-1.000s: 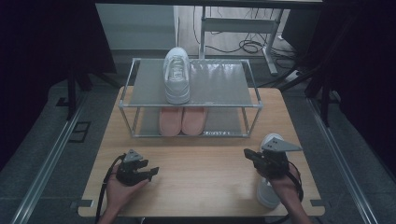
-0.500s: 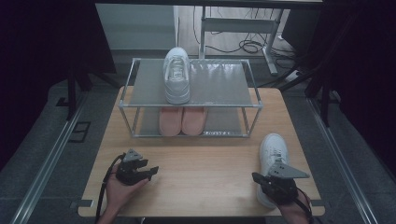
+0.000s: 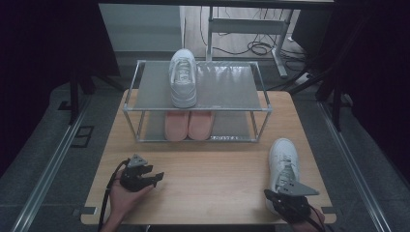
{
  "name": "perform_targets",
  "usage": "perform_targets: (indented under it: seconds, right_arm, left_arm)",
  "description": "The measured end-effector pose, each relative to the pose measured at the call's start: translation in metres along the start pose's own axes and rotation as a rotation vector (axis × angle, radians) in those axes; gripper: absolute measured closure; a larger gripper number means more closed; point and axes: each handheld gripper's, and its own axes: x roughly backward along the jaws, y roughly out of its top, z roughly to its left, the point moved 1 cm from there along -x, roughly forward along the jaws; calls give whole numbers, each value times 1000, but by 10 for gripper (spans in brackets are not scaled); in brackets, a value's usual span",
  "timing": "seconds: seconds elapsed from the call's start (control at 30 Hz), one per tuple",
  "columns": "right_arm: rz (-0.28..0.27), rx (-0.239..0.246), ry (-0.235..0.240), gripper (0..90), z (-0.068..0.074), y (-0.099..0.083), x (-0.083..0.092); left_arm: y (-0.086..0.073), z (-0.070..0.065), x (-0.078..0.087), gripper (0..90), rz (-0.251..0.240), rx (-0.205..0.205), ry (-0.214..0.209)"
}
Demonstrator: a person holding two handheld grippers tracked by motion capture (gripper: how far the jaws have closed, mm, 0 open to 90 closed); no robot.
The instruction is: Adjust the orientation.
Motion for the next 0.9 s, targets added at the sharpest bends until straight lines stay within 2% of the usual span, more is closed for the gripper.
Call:
perform_targets:
  seconds: [0.13,0.27,0.5,0.73,0.9]
  right_arm:
    - [13,5,3,897,4,-4,0]
    - [17,15,-28,897,5,-7,-1]
    - [18,3,-31,898,0,-15,5]
    - [17,-40,-58,898,-11,-30,21]
    - [23,-68,-103,898,-28,-41,33]
  left_arm:
    - [0,0,1,430,-5,-1,0]
    - [0,0,1,430,-7,1,0]
    - [0,0,1,430,-6,3,2]
    - [0,0,0,430,-2,-2,0]
    - [0,0,0,430,-1,4,0]
